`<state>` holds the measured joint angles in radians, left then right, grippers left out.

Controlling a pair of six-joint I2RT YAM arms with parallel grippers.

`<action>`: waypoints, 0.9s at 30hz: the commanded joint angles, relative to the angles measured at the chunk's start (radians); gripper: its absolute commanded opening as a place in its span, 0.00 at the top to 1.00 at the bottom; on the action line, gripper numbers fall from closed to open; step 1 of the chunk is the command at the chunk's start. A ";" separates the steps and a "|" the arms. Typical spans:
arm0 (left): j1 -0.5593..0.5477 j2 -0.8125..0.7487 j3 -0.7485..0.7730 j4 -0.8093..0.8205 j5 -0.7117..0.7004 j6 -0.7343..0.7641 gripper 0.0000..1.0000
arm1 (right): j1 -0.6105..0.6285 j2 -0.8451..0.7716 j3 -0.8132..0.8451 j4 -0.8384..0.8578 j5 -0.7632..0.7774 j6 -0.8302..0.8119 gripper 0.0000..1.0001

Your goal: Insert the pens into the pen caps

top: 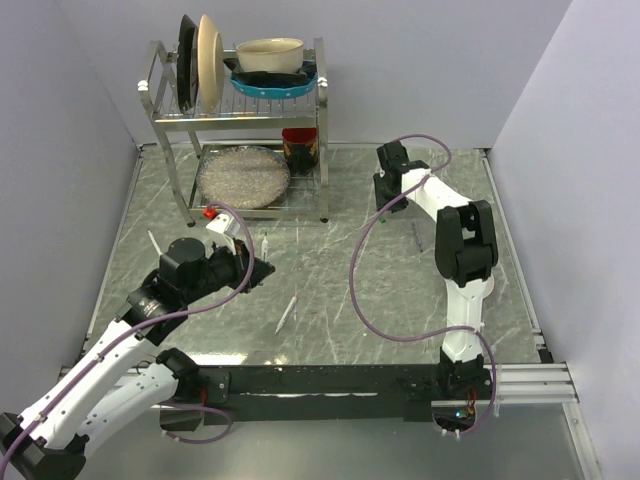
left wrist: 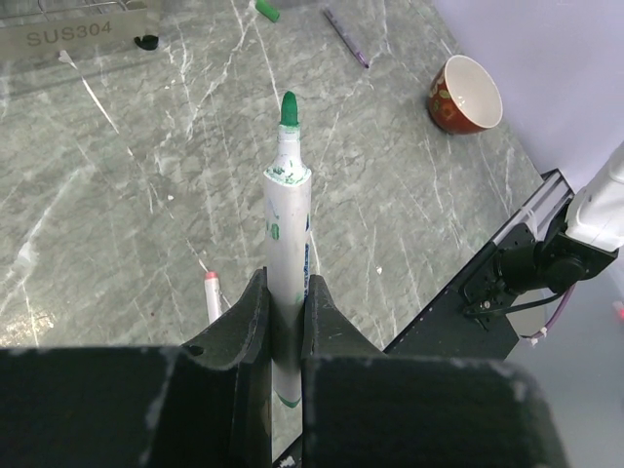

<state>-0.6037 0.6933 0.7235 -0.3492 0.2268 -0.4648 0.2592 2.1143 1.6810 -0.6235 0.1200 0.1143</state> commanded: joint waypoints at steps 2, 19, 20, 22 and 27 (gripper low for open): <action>0.005 -0.017 0.001 0.026 -0.004 0.012 0.99 | 0.002 0.035 0.057 0.018 -0.080 -0.021 0.58; 0.007 -0.035 0.001 0.026 -0.030 0.011 0.99 | 0.003 0.115 0.098 -0.067 -0.010 0.010 0.72; 0.007 -0.035 0.001 0.026 -0.032 0.012 0.99 | 0.003 0.113 0.092 -0.071 -0.010 0.013 0.75; 0.007 -0.035 -0.001 0.026 -0.037 0.011 0.99 | 0.006 0.104 0.086 -0.093 0.009 0.034 0.83; 0.007 -0.038 -0.007 0.022 -0.037 0.000 0.99 | 0.021 -0.014 -0.059 -0.052 -0.009 0.097 0.92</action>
<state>-0.6018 0.6682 0.7235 -0.3496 0.2028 -0.4648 0.2657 2.2112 1.7279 -0.6418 0.0978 0.1562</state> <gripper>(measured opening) 0.119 0.160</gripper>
